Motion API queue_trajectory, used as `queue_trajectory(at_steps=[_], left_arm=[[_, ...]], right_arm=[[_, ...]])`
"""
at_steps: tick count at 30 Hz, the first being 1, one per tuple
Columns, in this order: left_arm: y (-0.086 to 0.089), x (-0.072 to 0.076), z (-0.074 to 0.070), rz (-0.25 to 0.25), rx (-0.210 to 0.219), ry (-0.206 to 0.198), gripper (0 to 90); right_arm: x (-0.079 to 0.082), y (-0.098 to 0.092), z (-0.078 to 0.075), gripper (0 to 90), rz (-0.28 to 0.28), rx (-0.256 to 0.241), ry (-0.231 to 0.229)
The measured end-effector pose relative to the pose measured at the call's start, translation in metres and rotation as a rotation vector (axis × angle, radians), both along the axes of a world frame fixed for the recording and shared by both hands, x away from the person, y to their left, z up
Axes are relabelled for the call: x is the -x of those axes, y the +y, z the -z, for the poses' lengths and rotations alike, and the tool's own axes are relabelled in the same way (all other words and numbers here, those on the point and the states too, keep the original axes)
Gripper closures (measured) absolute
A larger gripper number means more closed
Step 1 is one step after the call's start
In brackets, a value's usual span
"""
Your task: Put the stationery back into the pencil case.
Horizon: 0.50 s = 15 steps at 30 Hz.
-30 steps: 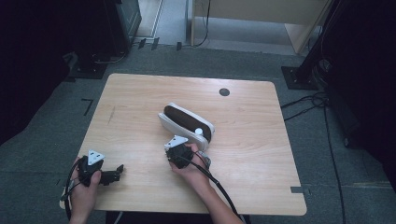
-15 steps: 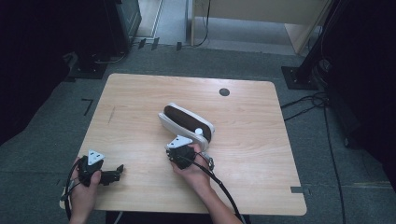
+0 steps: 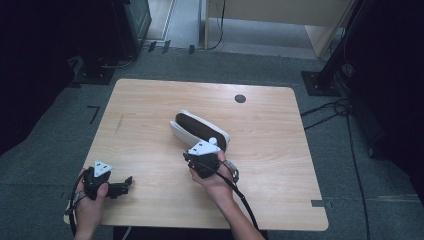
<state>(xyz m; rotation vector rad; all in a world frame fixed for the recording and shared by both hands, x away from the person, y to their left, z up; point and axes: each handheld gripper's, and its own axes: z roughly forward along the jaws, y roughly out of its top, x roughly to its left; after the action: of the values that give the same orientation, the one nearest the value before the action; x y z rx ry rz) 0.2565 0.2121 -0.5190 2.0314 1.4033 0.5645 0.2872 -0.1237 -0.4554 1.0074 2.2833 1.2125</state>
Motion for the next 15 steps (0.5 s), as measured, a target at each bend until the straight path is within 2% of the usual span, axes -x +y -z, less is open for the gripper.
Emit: queue_trajectory(at_steps=[8,15], left_arm=[[0.000,0.000,0.000,0.000,-0.001,0.000,0.0],[0.000,0.000,0.000,0.000,-0.001,0.000,0.0]], right_arm=[[0.000,-0.013,-0.023,81.3,0.010,-0.034,-0.030],[-0.006,-0.021,-0.042,81.3,0.011,-0.037,-0.062]])
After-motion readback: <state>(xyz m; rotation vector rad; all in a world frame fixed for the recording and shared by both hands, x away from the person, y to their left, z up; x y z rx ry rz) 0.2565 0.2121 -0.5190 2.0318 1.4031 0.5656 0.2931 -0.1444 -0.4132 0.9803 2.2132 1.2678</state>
